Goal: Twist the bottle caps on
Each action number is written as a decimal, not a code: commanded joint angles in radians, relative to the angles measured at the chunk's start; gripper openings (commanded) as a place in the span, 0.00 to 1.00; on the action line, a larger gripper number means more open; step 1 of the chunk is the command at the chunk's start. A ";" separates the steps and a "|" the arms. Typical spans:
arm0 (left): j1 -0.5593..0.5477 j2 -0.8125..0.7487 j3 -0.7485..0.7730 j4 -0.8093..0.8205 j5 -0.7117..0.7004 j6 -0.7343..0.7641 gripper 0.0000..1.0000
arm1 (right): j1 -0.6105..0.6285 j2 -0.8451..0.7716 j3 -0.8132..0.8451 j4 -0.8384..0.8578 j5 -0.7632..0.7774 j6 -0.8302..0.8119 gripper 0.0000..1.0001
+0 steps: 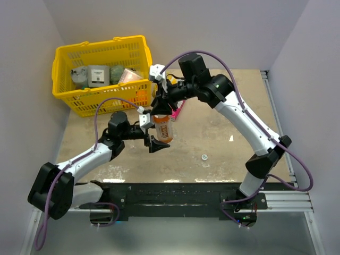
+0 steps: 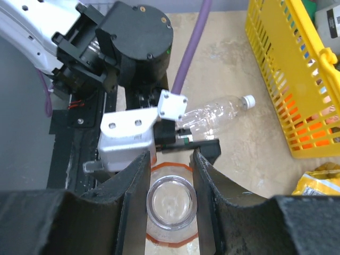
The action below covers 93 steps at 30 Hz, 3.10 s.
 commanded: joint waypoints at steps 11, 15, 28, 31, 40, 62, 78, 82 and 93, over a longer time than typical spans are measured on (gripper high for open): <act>-0.055 0.023 0.005 0.384 -0.029 -0.352 0.90 | 0.008 -0.128 -0.109 0.076 -0.009 0.055 0.00; -0.061 0.028 0.005 0.417 -0.007 -0.406 0.89 | 0.008 -0.114 -0.070 0.076 -0.026 0.062 0.00; -0.064 0.043 0.013 0.232 0.016 -0.167 0.81 | 0.008 -0.092 0.002 0.033 -0.012 0.041 0.00; -0.066 0.049 0.019 0.249 0.004 -0.171 0.75 | 0.013 -0.098 -0.018 0.044 -0.015 0.048 0.00; -0.064 0.034 -0.012 0.214 -0.010 -0.136 0.49 | 0.021 -0.098 0.026 0.001 0.119 0.063 0.42; -0.041 -0.099 -0.209 0.086 -0.058 0.130 0.00 | -0.130 -0.431 -0.855 -0.387 0.413 -1.166 0.59; -0.032 -0.092 -0.259 0.158 -0.091 0.108 0.00 | 0.082 -0.112 -0.333 -0.222 0.187 -0.638 0.34; -0.031 -0.095 -0.249 0.149 -0.107 0.120 0.00 | 0.114 -0.092 -0.329 -0.212 0.212 -0.567 0.33; -0.031 -0.128 -0.280 0.094 -0.096 0.120 0.00 | -0.203 -0.297 -0.679 -0.355 0.302 -0.970 0.49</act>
